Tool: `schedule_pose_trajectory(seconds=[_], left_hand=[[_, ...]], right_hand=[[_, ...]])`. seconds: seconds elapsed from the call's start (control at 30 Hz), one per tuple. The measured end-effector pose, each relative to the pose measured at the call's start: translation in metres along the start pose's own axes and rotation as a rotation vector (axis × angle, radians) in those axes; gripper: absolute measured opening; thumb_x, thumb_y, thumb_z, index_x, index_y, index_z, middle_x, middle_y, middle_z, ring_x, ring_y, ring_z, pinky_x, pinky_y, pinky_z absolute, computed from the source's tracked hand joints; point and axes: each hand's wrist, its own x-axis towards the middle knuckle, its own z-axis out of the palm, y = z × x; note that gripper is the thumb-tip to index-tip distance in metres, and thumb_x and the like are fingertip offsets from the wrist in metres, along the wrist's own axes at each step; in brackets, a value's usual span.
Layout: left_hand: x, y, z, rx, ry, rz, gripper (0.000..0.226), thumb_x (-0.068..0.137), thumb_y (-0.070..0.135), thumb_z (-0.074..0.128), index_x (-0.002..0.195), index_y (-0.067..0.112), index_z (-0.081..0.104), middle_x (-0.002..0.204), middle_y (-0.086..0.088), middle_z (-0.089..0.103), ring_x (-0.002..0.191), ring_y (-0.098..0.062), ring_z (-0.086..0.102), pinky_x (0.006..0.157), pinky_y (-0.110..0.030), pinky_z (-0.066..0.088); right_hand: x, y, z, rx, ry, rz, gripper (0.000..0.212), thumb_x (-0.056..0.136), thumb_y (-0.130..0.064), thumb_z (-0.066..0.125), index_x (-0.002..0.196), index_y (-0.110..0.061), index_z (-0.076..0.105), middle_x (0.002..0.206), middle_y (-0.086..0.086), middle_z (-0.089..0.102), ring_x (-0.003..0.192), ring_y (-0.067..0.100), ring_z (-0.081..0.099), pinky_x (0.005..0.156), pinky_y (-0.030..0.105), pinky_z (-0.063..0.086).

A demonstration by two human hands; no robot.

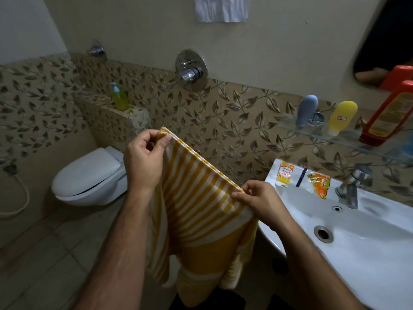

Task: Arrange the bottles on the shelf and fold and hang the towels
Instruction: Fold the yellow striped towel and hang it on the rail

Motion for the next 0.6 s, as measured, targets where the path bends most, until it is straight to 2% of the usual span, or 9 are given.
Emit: schedule_pose_trajectory(seconds=[0.07, 0.17, 0.23, 0.3, 0.37, 0.47, 0.6], left_hand=[[0.004, -0.012, -0.004, 0.018, 0.029, -0.049, 0.005, 0.088, 0.031, 0.067, 0.090, 0.026, 0.067, 0.084, 0.009, 0.068, 0.082, -0.012, 0.065, 0.072, -0.031, 0.055], [0.003, -0.040, -0.007, 0.043, 0.010, -0.223, 0.008, 0.089, 0.034, 0.066, 0.089, 0.027, 0.067, 0.086, 0.004, 0.069, 0.086, -0.015, 0.066, 0.077, -0.039, 0.057], [-0.005, -0.056, -0.002, 0.065, -0.031, -0.350, 0.010, 0.090, 0.035, 0.064, 0.083, 0.028, 0.066, 0.085, 0.004, 0.069, 0.087, -0.017, 0.065, 0.073, -0.036, 0.055], [-0.019, -0.064, 0.007, 0.106, -0.047, -0.430, 0.014, 0.090, 0.032, 0.063, 0.079, 0.024, 0.063, 0.079, 0.004, 0.065, 0.083, -0.020, 0.063, 0.059, -0.028, 0.045], [-0.035, -0.063, 0.018, 0.129, -0.033, -0.457, 0.016, 0.091, 0.027, 0.062, 0.080, 0.016, 0.062, 0.074, 0.001, 0.062, 0.075, -0.023, 0.060, 0.053, -0.026, 0.038], [-0.062, -0.054, 0.033, 0.120, 0.009, -0.462, 0.014, 0.091, 0.027, 0.062, 0.081, 0.017, 0.060, 0.073, 0.004, 0.061, 0.071, -0.018, 0.058, 0.057, -0.029, 0.041], [-0.084, -0.046, 0.046, 0.058, 0.018, -0.406, 0.016, 0.089, 0.027, 0.066, 0.077, 0.019, 0.059, 0.069, 0.009, 0.060, 0.065, -0.011, 0.056, 0.060, -0.029, 0.039]], right_hand=[[-0.005, -0.008, -0.005, -0.074, 0.037, -0.092, 0.023, 0.078, -0.032, 0.080, 0.065, -0.024, 0.064, 0.080, -0.002, 0.061, 0.075, 0.012, 0.056, 0.064, 0.026, 0.041], [-0.012, -0.021, -0.009, 0.024, 0.017, -0.166, 0.021, 0.081, -0.028, 0.079, 0.067, -0.019, 0.066, 0.064, -0.004, 0.063, 0.061, 0.008, 0.056, 0.058, 0.025, 0.043], [-0.012, -0.027, -0.010, 0.021, 0.018, -0.194, 0.021, 0.084, -0.027, 0.076, 0.068, -0.018, 0.066, 0.058, -0.008, 0.060, 0.056, 0.003, 0.052, 0.054, 0.022, 0.041], [-0.009, -0.029, -0.007, -0.014, 0.080, -0.203, 0.021, 0.087, -0.026, 0.073, 0.070, -0.016, 0.066, 0.058, -0.007, 0.059, 0.056, 0.004, 0.051, 0.054, 0.023, 0.041], [-0.005, -0.031, -0.002, -0.091, 0.210, -0.190, 0.023, 0.087, -0.027, 0.070, 0.069, -0.014, 0.066, 0.059, -0.003, 0.061, 0.059, 0.012, 0.056, 0.057, 0.032, 0.044], [0.001, -0.035, 0.006, -0.307, 0.387, -0.165, 0.025, 0.086, -0.027, 0.064, 0.066, -0.015, 0.058, 0.057, -0.005, 0.056, 0.064, 0.020, 0.056, 0.058, 0.034, 0.044], [0.002, -0.034, 0.012, -0.418, 0.418, -0.219, 0.027, 0.085, -0.024, 0.060, 0.063, -0.015, 0.049, 0.054, -0.006, 0.051, 0.060, 0.021, 0.053, 0.053, 0.033, 0.041]])
